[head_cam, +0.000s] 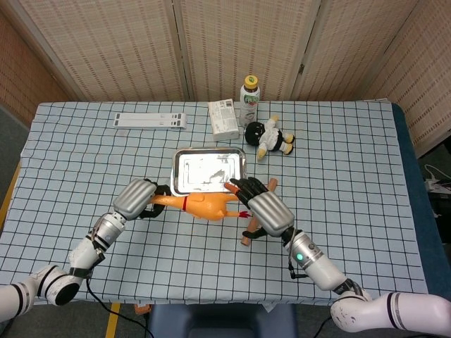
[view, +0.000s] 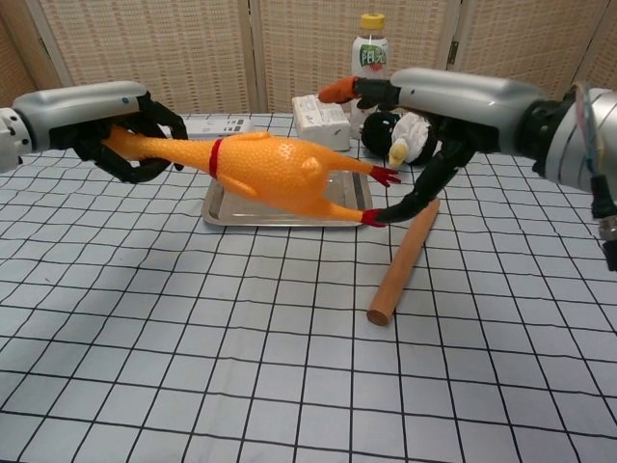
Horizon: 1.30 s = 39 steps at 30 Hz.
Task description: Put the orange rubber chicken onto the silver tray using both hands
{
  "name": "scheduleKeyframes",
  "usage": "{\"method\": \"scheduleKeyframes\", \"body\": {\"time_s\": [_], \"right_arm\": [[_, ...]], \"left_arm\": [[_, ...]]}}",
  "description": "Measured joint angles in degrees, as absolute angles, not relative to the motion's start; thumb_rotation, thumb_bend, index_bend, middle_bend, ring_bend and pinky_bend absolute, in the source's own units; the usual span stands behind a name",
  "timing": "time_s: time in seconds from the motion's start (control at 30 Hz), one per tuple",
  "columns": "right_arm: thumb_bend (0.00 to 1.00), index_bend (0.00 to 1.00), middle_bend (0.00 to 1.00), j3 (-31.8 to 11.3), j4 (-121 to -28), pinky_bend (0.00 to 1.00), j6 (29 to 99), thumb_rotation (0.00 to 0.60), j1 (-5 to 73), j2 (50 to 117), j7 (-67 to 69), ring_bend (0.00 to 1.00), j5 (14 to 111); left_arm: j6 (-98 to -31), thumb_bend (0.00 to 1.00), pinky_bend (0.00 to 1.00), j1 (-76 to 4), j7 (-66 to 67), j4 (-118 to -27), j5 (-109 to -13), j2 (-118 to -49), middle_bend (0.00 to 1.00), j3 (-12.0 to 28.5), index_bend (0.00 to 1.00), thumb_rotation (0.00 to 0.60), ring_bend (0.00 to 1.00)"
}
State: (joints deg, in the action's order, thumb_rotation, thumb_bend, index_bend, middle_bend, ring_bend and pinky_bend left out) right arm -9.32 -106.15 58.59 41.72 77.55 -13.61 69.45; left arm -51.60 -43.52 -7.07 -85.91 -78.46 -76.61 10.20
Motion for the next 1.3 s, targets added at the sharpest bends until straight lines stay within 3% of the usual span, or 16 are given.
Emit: {"method": "scheduleKeyframes", "body": {"time_s": [0.23,0.33,0.57,0.63,0.77,0.9,1.3], "right_arm": [[0.08,0.00,0.00,-9.31,-105.89,0.00,58.83,0.600,40.08,73.19,-10.57,0.00,70.79],[0.08,0.00,0.00,-9.49,-104.84,0.00,58.60,0.600,39.99,72.84,-9.54,0.00,71.27],[0.08,0.00,0.00,-9.80,-102.00,0.00,57.74,0.600,39.88,72.24,-6.18,0.00,72.22],[0.08,0.00,0.00,-9.91,-100.66,0.00,57.13,0.600,39.97,72.20,-5.40,0.00,72.19],[0.08,0.00,0.00,-10.25,-98.51,0.00,56.21,0.600,40.19,72.32,-3.53,0.00,72.15],[0.08,0.00,0.00,-10.59,-96.83,0.00,55.73,0.600,40.41,72.62,-2.20,0.00,72.57],[0.08,0.00,0.00,-10.86,-97.29,0.00,56.41,0.600,40.02,72.37,-1.74,0.00,73.22]], "left_arm": [[-46.81,0.80,0.45,-48.36,-8.27,-76.53,-75.48,-82.03,0.71,12.76,0.76,0.600,0.53],[-44.73,0.78,0.44,-50.43,-8.99,-71.05,-74.60,-85.18,0.68,13.39,0.70,0.600,0.53],[-39.85,0.72,0.39,-54.48,-14.39,-55.94,-74.14,-93.19,0.52,13.65,0.45,0.600,0.44],[-39.10,0.68,0.35,-55.32,-16.60,-52.03,-74.59,-95.06,0.45,13.52,0.33,0.600,0.38],[-36.81,0.59,0.26,-57.19,-22.93,-43.50,-76.05,-98.74,0.19,12.84,0.02,0.600,0.17],[-34.69,0.54,0.23,-58.55,-29.05,-38.31,-77.78,-100.88,0.02,11.77,0.00,0.600,0.05],[-32.34,0.41,0.14,-59.92,-37.53,-39.18,-83.35,-98.93,0.00,6.95,0.00,0.600,0.00]]}}
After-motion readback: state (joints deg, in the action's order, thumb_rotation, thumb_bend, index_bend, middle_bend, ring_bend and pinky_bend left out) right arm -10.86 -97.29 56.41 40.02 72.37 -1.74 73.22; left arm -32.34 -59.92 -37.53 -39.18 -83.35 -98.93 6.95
